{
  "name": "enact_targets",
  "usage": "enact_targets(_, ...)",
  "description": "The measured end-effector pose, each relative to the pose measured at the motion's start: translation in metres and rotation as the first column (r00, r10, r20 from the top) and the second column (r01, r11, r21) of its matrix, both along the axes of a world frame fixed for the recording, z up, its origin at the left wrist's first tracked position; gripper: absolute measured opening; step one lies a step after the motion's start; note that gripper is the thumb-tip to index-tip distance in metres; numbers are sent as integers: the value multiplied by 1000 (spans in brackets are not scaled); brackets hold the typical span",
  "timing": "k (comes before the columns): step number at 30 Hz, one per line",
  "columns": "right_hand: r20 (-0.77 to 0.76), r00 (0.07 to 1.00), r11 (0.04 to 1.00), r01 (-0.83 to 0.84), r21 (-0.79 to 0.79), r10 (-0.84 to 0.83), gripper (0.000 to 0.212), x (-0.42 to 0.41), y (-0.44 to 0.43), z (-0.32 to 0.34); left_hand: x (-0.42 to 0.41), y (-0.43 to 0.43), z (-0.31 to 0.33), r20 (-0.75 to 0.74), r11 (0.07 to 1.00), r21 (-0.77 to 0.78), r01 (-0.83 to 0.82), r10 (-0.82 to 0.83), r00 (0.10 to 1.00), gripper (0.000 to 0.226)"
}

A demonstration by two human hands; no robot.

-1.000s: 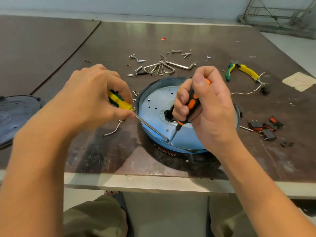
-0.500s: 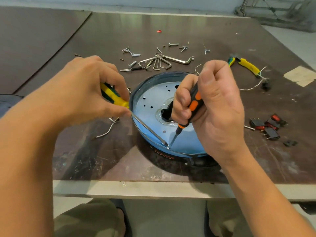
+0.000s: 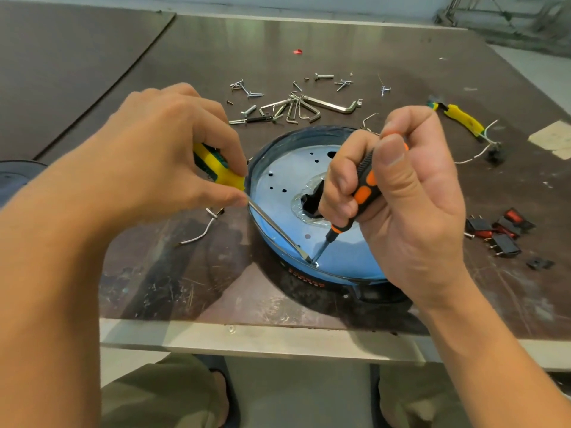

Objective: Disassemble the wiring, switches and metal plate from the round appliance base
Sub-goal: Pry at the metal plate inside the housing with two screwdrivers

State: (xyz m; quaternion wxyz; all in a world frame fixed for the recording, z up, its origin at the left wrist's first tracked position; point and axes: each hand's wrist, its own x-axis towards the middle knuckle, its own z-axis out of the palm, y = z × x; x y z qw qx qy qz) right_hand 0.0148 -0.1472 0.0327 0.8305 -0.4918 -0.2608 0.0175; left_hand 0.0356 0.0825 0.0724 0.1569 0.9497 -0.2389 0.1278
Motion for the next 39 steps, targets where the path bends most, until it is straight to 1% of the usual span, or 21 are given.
enact_targets(5, 7, 1000, 1000, 0, -6, 0, 24, 0, -1, 0, -1, -3, 2, 8, 1000, 28, 5, -6, 1000, 25)
enact_targets(8, 1, 1000, 1000, -3, -10, 3, 21, 1, -1, 0, 0, -3, 2, 17, 1000, 29, 5, -6, 1000, 28)
enact_targets(12, 7, 1000, 1000, 0, -23, 1, 24, 1, -1, -1, 1, -3, 1, 41, 999, 39, 17, -18, 999, 25)
enact_targets(15, 51, 998, 995, 44, -90, -39, 17, 3, -2, -3, 1, -4, 1, 40, 999, 42, 18, -20, 999, 28)
enact_targets(17, 84, 996, 990, 49, -131, -38, 21, 4, -1, -3, 1, -4, 1, 34, 999, 41, 16, -17, 999, 29)
enact_targets(24, 137, 989, 988, 81, -132, -63, 22, 9, -4, -5, 0, -5, 2, 36, 999, 32, 16, -18, 999, 27)
enact_targets(28, 140, 987, 983, 101, -153, -80, 24, 11, -5, -6, 0, -5, 2, 20, 1000, 22, 19, -19, 1000, 26)
enact_targets(31, 111, 989, 981, 119, -150, -103, 19, 12, -4, -7, 0, -5, 2, 4, 1000, 13, 7, -7, 1000, 28)
enact_targets(33, 118, 987, 979, 125, -159, -107, 15, 11, -2, -7, -1, -5, 2, -4, 1000, 15, 0, 0, 1000, 29)
enact_targets(36, 195, 969, 964, 190, -186, -153, 29, 9, -1, -6, -2, -6, 2, -7, 1000, 14, -1, 2, 1000, 26)
enact_targets(39, 216, 962, 963, 204, -175, -165, 29, 10, -3, -7, -1, -6, 2, -10, 1000, 12, -4, 4, 1000, 22)
